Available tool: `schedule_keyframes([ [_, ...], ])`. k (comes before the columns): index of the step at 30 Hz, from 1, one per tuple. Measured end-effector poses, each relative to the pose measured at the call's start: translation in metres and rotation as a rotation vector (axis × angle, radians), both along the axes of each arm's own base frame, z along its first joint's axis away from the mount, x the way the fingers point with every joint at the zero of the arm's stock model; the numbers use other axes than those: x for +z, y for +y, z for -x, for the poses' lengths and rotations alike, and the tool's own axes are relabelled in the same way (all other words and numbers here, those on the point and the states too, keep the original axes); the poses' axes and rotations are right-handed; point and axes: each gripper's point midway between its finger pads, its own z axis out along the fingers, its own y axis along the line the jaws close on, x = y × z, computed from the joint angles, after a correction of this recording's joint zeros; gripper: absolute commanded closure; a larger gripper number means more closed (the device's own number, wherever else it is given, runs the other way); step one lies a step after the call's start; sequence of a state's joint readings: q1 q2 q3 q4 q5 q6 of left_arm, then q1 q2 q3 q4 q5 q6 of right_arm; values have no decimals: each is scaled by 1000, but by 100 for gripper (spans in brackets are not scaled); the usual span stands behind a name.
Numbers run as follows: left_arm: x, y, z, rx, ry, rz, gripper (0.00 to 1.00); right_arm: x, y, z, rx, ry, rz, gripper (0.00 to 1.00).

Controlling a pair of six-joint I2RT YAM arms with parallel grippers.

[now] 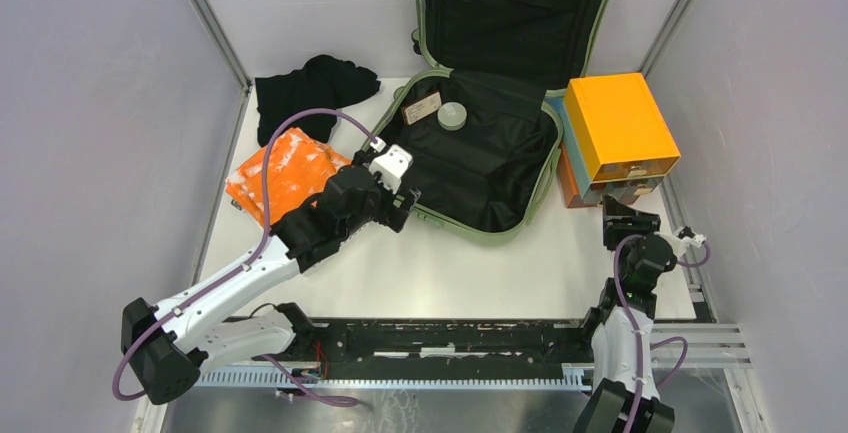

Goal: Open, take out, and arrange the luggage
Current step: Open the drawer in the storage box.

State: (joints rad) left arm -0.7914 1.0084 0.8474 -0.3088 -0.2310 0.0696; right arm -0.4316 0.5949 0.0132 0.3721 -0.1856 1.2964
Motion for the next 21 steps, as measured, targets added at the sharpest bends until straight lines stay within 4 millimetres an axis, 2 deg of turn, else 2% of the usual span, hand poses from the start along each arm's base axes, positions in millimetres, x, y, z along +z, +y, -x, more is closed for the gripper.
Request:
schedule_keyframes([
  [8,-2,-1,0,-5,7,-3,1,-5,-2,5,-15,50,-3,44],
  [13,-3,-1,0,-5,9,-5,1,-12,-4,8,-25,101,13,26],
  [15,-4,-2,0,-6,10,-6,1,-16,-5,11,-25,131,32,21],
  [21,-5,-4,1,-18,16,-3,0,-14,-8,15,-12,211,106,22],
])
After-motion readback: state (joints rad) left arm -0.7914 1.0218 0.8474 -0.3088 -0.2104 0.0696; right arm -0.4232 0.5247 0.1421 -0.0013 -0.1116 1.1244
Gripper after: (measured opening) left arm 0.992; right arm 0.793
